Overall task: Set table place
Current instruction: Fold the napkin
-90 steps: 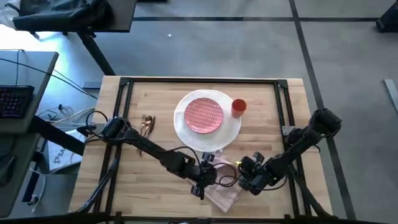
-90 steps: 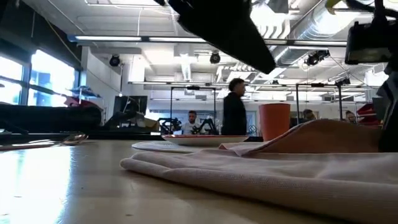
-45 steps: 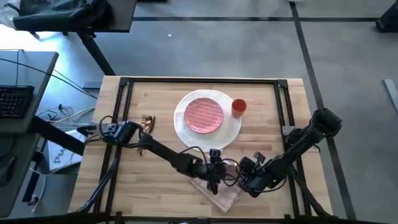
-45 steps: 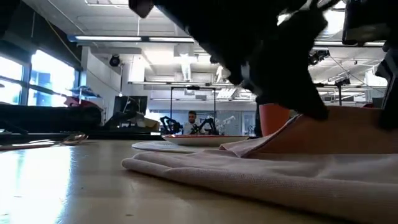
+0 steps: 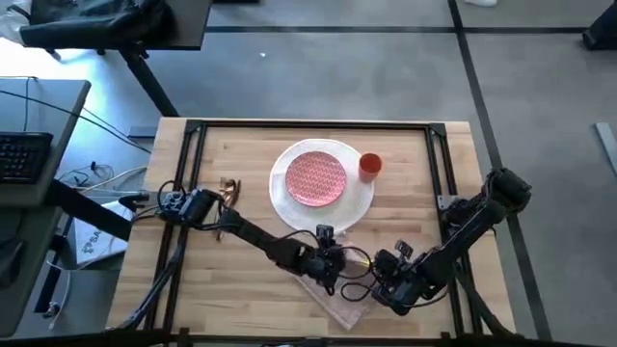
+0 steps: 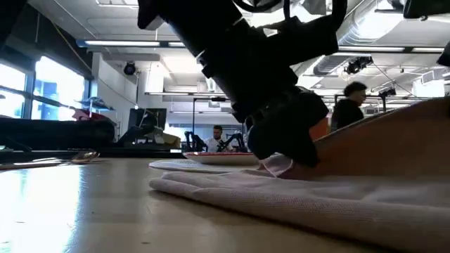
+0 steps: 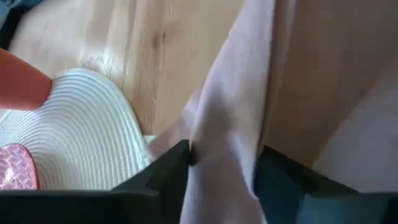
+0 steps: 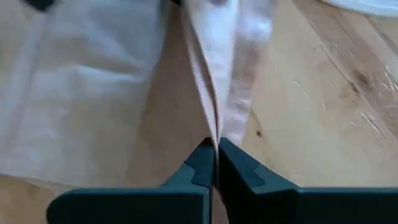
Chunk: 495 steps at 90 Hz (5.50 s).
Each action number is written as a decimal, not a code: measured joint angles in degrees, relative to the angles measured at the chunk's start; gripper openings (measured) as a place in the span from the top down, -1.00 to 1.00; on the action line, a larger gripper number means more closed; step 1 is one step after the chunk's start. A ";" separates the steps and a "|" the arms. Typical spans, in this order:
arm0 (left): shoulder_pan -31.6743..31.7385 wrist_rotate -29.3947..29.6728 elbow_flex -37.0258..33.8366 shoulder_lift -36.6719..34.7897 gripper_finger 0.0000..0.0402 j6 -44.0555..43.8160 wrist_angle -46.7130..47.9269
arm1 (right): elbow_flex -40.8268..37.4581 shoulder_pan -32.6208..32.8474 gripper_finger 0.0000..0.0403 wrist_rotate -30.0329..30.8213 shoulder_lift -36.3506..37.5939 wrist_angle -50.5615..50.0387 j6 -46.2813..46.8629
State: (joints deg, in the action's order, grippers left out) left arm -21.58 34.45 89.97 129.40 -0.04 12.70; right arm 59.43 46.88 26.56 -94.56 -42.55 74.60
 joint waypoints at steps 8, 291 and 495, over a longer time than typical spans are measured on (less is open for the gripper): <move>0.00 -0.71 0.00 0.00 0.54 0.14 -0.21 | 0.76 0.69 1.00 0.73 0.00 -0.04 0.09; -6.32 -29.49 7.30 -17.77 1.00 15.72 19.60 | -13.84 -14.42 0.58 -0.07 11.32 -10.03 -14.05; -9.22 -28.11 4.52 -5.64 1.00 6.07 29.87 | 0.10 -12.18 0.20 -36.29 -17.88 53.70 -50.23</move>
State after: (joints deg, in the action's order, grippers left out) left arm -30.81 6.34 94.50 123.76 6.03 42.57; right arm 59.53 34.70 -9.73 -112.44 11.14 24.37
